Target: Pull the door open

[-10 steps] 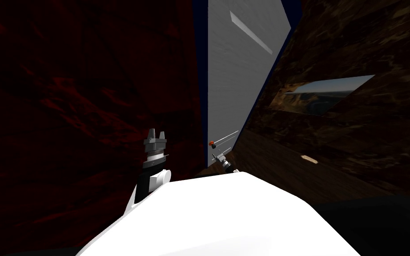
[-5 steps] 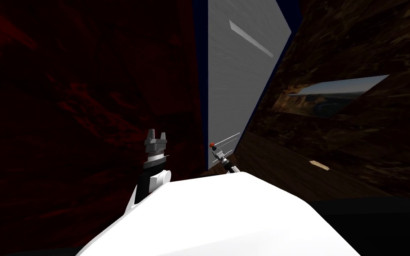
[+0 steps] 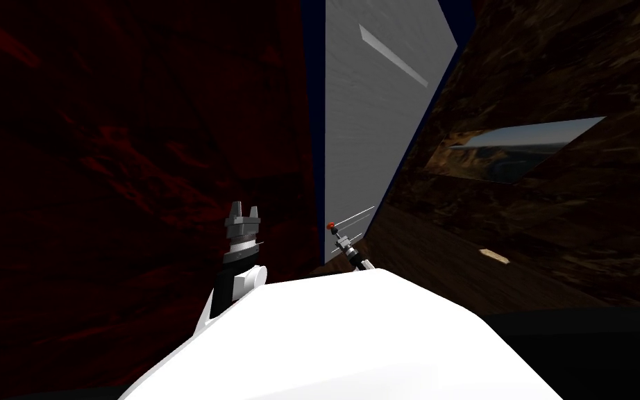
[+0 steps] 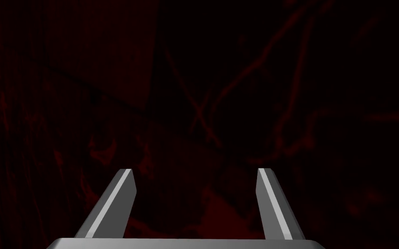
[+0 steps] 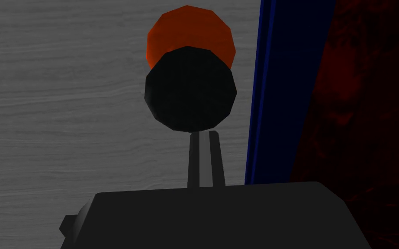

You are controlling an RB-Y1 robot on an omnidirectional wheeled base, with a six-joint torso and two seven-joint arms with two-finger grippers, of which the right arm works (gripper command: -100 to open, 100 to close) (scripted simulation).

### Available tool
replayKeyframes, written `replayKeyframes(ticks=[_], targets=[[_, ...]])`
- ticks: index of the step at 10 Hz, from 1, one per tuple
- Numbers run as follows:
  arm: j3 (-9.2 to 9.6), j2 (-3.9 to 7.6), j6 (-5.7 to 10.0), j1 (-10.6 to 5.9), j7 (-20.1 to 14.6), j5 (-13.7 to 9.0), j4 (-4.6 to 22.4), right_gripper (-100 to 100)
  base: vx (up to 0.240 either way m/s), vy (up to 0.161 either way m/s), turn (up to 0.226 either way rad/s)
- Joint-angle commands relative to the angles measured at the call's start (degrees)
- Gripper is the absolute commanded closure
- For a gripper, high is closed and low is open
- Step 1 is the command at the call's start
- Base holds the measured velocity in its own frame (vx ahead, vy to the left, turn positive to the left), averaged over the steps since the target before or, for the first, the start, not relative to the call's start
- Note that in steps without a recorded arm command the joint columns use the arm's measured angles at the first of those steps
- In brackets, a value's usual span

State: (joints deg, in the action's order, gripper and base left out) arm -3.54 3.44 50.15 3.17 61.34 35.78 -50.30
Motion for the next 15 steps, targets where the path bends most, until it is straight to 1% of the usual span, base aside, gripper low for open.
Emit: replayKeyframes(ticks=[1,2,3,4,6,7,8,9,10,11,12,13,14,15], targets=[[0.00,0.00,0.00,0.00,0.0,0.0,0.0,100,0.000,0.000,0.000],[-1.36,1.97,1.57,-0.58,-0.6,-1.1,2.1,-100,-0.116,0.025,0.161],[-2.23,3.21,2.57,-0.96,-1.0,-1.7,3.4,-100,-0.165,0.083,0.215],[-2.70,3.88,3.12,-1.16,-1.2,-2.1,4.2,-100,-0.125,0.110,0.093],[-4.71,6.71,5.44,-2.02,-2.0,-3.7,7.3,-100,-0.148,0.078,0.169],[-5.20,7.41,6.00,-2.23,-2.2,-4.0,8.0,-100,-0.159,0.049,0.111],[-5.20,7.41,6.00,-2.23,-2.2,-4.0,8.0,-100,-0.098,0.033,-0.003],[-5.67,8.06,6.54,-2.43,-2.4,-4.4,8.7,-100,-0.069,0.014,0.036],[-6.51,9.24,7.51,-2.79,-2.8,-5.0,10.0,-100,-0.104,0.011,0.118],[-7.17,10.17,8.27,-3.07,-3.1,-5.6,11.0,-100,-0.125,-0.008,0.115],[-6.93,9.53,8.24,-3.73,-2.4,-5.4,12.0,-100,-0.052,-0.010,0.018],[-8.41,10.81,9.47,-3.60,-2.4,-6.5,13.6,-100,0.068,0.065,0.280],[-8.41,10.81,9.47,-3.60,-2.4,-6.5,13.6,-100,0.112,0.068,0.142],[-9.38,11.65,10.11,-3.41,-2.5,-7.3,14.5,-100,0.136,0.102,0.148]])
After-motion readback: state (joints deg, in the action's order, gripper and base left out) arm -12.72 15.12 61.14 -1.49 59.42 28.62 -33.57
